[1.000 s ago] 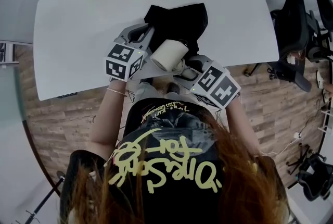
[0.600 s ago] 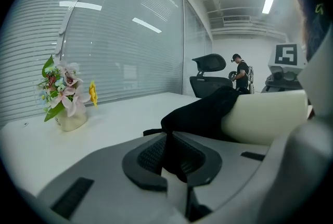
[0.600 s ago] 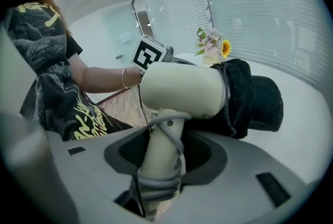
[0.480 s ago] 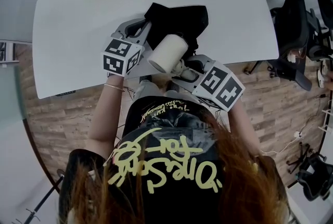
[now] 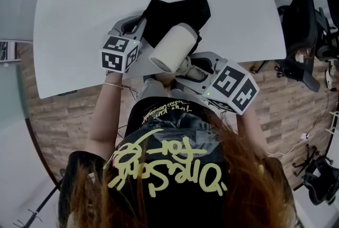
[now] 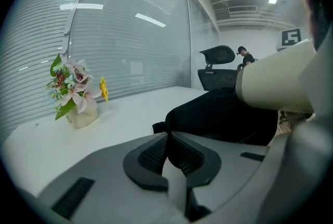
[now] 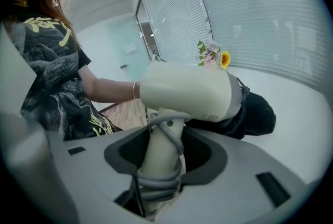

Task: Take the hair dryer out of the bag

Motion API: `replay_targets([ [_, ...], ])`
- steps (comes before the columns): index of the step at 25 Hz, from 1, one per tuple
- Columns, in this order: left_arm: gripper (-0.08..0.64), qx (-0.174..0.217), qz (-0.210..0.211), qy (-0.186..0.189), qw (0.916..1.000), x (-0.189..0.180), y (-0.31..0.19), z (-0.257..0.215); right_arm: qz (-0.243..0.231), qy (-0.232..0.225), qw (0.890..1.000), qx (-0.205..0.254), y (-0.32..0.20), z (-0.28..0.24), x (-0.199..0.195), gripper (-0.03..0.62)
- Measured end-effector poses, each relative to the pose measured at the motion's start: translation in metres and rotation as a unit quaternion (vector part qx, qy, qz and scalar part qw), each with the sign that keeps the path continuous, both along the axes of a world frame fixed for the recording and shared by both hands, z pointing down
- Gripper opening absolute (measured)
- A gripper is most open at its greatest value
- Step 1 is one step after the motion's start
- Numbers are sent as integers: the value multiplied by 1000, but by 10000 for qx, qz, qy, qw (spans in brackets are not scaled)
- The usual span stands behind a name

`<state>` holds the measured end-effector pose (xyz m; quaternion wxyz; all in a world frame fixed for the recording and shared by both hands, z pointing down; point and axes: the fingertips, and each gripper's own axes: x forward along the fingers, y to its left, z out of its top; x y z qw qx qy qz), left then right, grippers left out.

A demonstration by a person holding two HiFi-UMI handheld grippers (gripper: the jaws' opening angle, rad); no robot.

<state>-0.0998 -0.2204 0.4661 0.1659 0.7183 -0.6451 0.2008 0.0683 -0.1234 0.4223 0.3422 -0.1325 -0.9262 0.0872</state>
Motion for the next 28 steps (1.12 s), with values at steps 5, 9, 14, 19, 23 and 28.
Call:
replay_targets([
  [5, 15, 22, -15, -84, 10000, 0, 3, -1, 190, 101, 9997, 125, -17, 3, 6, 193],
  [9, 15, 20, -81, -78, 9999, -6, 8, 1, 371, 58, 9992, 103, -26, 0, 6, 193],
  [14, 15, 17, -138, -147, 9998, -12, 16, 0, 744, 40, 9972, 13, -45, -2, 5, 193],
  [19, 15, 92, 27, -79, 9999, -7, 20, 0, 1180, -61, 9929, -126, -71, -12, -7, 193],
  [23, 14, 82, 197, -40, 9998, -4, 24, 3, 1401, -67, 9900, -144, -83, -17, -24, 193],
  [28, 14, 30, 449, 60, 9990, 1, 27, 3, 1529, -61, 9880, -229, -89, -19, -52, 193],
])
